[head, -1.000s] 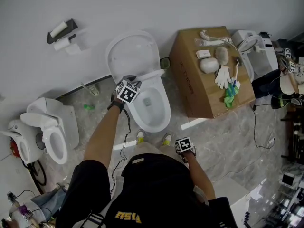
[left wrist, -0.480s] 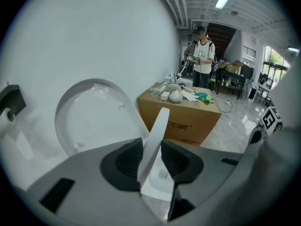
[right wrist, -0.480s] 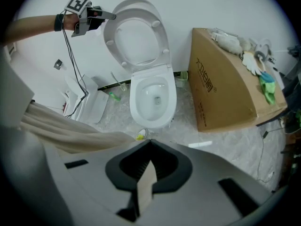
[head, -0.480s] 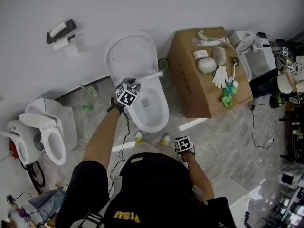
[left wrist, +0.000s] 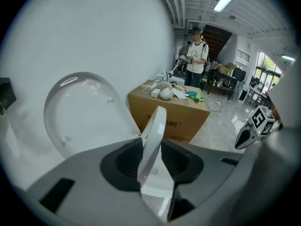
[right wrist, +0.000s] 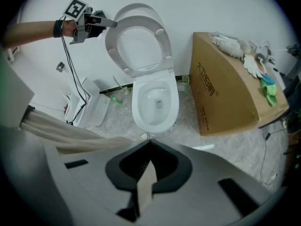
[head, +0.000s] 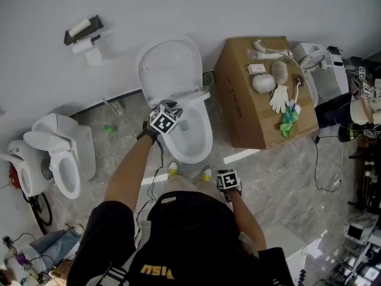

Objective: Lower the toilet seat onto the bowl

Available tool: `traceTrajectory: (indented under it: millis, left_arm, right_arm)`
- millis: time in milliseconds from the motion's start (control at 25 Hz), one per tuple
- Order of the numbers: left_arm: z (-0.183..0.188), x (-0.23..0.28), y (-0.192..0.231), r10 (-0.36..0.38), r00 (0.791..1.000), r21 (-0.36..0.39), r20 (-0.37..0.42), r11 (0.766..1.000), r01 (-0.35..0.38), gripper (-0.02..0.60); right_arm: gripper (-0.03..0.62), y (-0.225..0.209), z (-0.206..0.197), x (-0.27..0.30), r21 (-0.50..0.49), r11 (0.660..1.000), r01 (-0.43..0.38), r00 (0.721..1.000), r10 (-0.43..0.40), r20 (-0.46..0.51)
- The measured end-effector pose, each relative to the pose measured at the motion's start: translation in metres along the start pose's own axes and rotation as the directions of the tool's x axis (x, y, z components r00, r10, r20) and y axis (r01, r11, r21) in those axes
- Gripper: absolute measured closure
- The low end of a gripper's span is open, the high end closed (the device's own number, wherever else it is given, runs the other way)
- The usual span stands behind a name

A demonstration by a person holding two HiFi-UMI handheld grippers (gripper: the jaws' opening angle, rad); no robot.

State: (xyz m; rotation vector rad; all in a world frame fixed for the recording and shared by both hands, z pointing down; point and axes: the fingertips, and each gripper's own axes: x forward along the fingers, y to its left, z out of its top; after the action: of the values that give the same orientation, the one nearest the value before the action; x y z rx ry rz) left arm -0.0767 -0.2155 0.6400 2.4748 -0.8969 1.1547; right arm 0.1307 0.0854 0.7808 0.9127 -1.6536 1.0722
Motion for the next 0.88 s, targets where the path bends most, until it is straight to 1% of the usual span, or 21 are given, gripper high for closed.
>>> traceTrajectory:
  millis: [120,320,520,760,880]
  left_arm:
    - [-0.004,0.000,-0.006,-0.003,1.000,0.008,-0.003,1.000,0.003,0.451]
    - [-0.013,0.001,-0.023,-0.026,0.999,0.030,-0.021,0.999,0.027,0.450]
    - [-0.020,0.006,-0.035,-0.049,0.998,0.040,-0.039,0.998,0.050,0.447]
    - [-0.033,0.008,-0.055,-0.097,0.993,0.013,-0.063,0.995,0.098,0.434]
    - [-0.036,0.012,-0.063,-0.123,0.990,0.007,-0.073,0.992,0.123,0.431]
  right_arm:
    - [0.602,0.005,0.000,0.002,-0.025,1.000,-0.008,1.000,0.007,-0.008]
    - [0.602,0.008,0.012,-0.001,0.018,0.999,-0.028,0.999,0.027,0.036]
    - [0.602,0.006,0.011,-0.003,0.019,1.000,-0.021,0.999,0.020,0.035]
    - [0.602,0.009,-0.003,-0.003,0.032,0.999,-0.028,0.999,0.028,0.021]
    - [0.602,0.006,-0.001,-0.005,0.034,0.999,-0.021,0.999,0.020,0.031]
